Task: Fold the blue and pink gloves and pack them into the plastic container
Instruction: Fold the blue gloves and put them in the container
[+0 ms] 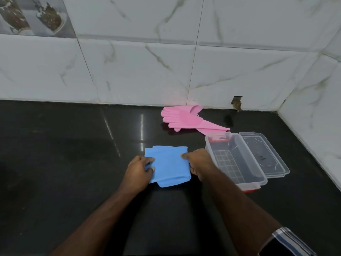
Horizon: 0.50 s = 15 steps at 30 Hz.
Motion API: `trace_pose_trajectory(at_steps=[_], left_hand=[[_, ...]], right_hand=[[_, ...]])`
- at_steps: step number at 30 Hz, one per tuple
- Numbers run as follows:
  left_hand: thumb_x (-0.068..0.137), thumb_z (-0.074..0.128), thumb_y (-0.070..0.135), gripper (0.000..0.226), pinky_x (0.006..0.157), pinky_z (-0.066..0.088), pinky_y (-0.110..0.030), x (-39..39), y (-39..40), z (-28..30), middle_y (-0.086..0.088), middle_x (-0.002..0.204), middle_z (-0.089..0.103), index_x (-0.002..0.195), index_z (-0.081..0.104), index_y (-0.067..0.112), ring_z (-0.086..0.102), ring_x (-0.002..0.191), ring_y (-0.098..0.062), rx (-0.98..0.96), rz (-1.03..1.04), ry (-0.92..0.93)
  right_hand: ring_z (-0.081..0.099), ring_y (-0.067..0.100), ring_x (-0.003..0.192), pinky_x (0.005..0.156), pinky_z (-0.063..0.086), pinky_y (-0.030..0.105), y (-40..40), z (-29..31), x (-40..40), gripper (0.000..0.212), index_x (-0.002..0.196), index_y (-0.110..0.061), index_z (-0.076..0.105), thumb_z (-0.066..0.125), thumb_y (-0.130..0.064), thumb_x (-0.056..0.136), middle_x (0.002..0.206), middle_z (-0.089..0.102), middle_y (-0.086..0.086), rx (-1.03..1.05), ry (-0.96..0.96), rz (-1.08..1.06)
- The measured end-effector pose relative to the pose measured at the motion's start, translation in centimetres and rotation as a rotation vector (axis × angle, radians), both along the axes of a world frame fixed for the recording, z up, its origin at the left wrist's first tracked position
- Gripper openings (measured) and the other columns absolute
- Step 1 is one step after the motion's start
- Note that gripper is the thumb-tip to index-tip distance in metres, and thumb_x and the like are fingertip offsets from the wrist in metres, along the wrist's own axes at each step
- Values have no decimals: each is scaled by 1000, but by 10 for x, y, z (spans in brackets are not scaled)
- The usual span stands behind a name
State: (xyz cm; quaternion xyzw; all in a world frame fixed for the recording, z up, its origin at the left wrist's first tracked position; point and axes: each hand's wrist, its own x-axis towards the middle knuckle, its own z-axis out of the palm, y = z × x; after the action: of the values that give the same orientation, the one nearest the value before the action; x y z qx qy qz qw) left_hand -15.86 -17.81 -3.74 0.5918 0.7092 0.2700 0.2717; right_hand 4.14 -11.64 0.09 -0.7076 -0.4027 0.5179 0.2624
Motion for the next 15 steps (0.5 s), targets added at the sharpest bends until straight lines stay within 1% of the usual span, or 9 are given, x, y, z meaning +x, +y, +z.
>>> trace_pose_trajectory(at_steps=[2, 3, 5, 7, 9, 11, 12, 14, 15], left_hand=[[92, 64, 17, 39, 98, 40, -22, -2, -1, 1, 7, 115, 52, 131, 63, 21, 54, 110, -10, 1, 3, -24], [92, 64, 17, 39, 98, 40, -22, -2, -2, 1, 7, 115, 53, 130, 63, 20, 54, 108, -9, 3, 3, -25], [91, 65, 16, 39, 99, 41, -22, -3, -3, 1, 7, 116, 54, 130, 64, 20, 55, 109, -9, 9, 6, -36], [90, 66, 17, 37, 97, 42, -23, -4, -3, 2, 7, 118, 55, 127, 65, 23, 58, 109, -10, 13, 25, -69], [89, 68, 18, 34, 90, 45, -25, -4, -2, 5, 7, 116, 58, 121, 67, 26, 60, 99, -6, 34, 78, -110], [87, 68, 17, 26, 84, 48, -27, -3, -2, 11, 7, 107, 65, 111, 70, 27, 62, 90, -3, 89, 169, -165], [86, 67, 17, 20, 82, 50, -29, 0, -4, 17, 7, 99, 68, 103, 72, 26, 64, 87, -6, 114, 233, -207], [87, 67, 17, 6, 69, 51, -28, 7, -8, 32, 3, 82, 71, 85, 72, 19, 65, 76, -17, 130, 372, -365], [88, 67, 21, 13, 59, 49, -26, 11, -12, 39, -1, 73, 68, 78, 71, 14, 62, 68, -21, 94, 408, -477]], right_hand=[[74, 31, 83, 78, 60, 53, 2, 0, -2, 47, 101, 2, 62, 81, -25, 68, 98, 73, 17, -18, 133, -33], [74, 29, 82, 80, 60, 48, 0, 6, -5, 41, 100, 2, 63, 80, -21, 72, 97, 74, 17, -26, 187, -51], [72, 26, 75, 77, 58, 39, -3, 16, -9, 32, 98, 2, 65, 79, -16, 75, 97, 74, 18, -37, 250, -58], [74, 30, 81, 84, 59, 44, -5, 25, -12, 25, 95, 1, 66, 77, -11, 76, 96, 75, 19, -30, 297, -55], [74, 32, 88, 86, 58, 50, -8, 34, -14, 18, 95, -1, 67, 74, -5, 80, 96, 75, 18, -13, 356, -50], [74, 28, 84, 79, 61, 44, -11, 43, -15, 14, 96, -2, 67, 71, -3, 83, 97, 75, 17, 10, 433, -64], [74, 26, 80, 74, 61, 40, -12, 47, -15, 14, 98, -2, 67, 69, -2, 84, 97, 75, 17, 25, 471, -70], [73, 25, 79, 69, 60, 35, -13, 53, -13, 15, 100, -2, 66, 69, -3, 85, 97, 75, 16, 48, 543, -95], [73, 24, 79, 66, 61, 32, -13, 56, -12, 15, 100, -3, 66, 69, -4, 85, 97, 75, 15, 52, 578, -116]])
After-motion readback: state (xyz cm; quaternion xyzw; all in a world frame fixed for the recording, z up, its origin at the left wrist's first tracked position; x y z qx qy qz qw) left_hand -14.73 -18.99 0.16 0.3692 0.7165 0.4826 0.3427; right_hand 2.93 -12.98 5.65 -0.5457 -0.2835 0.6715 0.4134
